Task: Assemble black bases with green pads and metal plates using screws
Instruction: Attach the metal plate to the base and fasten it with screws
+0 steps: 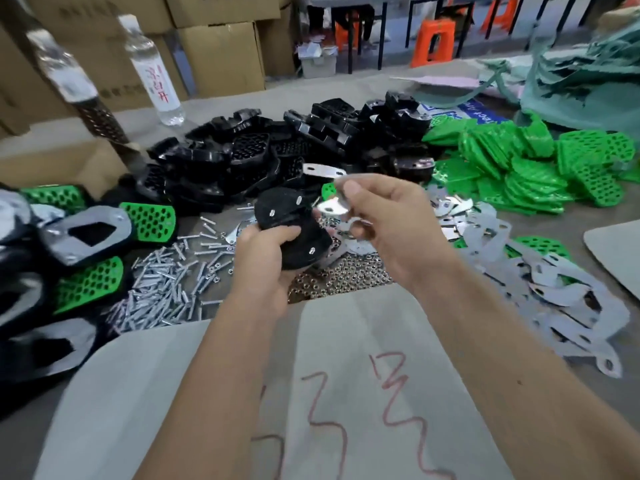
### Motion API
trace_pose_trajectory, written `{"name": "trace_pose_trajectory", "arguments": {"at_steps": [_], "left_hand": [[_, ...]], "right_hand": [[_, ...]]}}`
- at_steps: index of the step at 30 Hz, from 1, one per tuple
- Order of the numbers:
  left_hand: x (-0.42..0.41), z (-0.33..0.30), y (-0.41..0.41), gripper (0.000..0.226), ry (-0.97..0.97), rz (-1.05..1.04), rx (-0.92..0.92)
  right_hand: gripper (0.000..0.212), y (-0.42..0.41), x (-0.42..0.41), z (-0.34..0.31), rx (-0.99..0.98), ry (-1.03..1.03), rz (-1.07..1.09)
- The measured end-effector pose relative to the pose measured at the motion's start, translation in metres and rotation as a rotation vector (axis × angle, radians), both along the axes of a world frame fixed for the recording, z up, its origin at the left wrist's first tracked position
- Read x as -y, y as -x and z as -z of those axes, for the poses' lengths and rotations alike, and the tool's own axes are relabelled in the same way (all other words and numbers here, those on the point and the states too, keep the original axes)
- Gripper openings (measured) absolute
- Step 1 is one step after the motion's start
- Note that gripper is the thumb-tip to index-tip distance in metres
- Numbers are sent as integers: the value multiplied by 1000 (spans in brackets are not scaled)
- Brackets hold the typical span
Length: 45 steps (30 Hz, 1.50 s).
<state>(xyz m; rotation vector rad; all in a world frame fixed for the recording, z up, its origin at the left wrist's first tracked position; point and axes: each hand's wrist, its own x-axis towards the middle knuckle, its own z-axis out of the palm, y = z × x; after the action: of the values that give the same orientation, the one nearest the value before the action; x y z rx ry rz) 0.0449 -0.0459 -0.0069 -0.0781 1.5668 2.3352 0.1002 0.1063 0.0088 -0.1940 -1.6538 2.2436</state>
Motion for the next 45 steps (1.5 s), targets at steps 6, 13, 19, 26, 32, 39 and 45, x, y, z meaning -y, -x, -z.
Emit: {"name": "trace_pose_trajectory", "arguments": {"at_steps": [6, 13, 19, 26, 32, 39, 45], "left_hand": [[21, 2, 8, 36, 101, 109, -58], [21, 3, 10, 36, 153, 134, -95], [19, 4, 10, 26, 148, 82, -133], [16, 5, 7, 25, 139, 60, -124], [17, 6, 5, 26, 159, 52, -128], [11, 5, 2, 24, 173, 23, -126], [14, 4, -2, 34, 294, 83, -166]], "right_hand": [[22, 3, 20, 22, -19, -270, -46], [15, 5, 28, 25, 53, -436, 61], [21, 6, 28, 27, 44, -449, 85], [11, 6, 27, 29, 98, -421, 78], [13, 6, 28, 28, 189, -449, 69], [16, 6, 28, 25, 250, -430, 25], [14, 4, 26, 27, 251, -404, -1]]}}
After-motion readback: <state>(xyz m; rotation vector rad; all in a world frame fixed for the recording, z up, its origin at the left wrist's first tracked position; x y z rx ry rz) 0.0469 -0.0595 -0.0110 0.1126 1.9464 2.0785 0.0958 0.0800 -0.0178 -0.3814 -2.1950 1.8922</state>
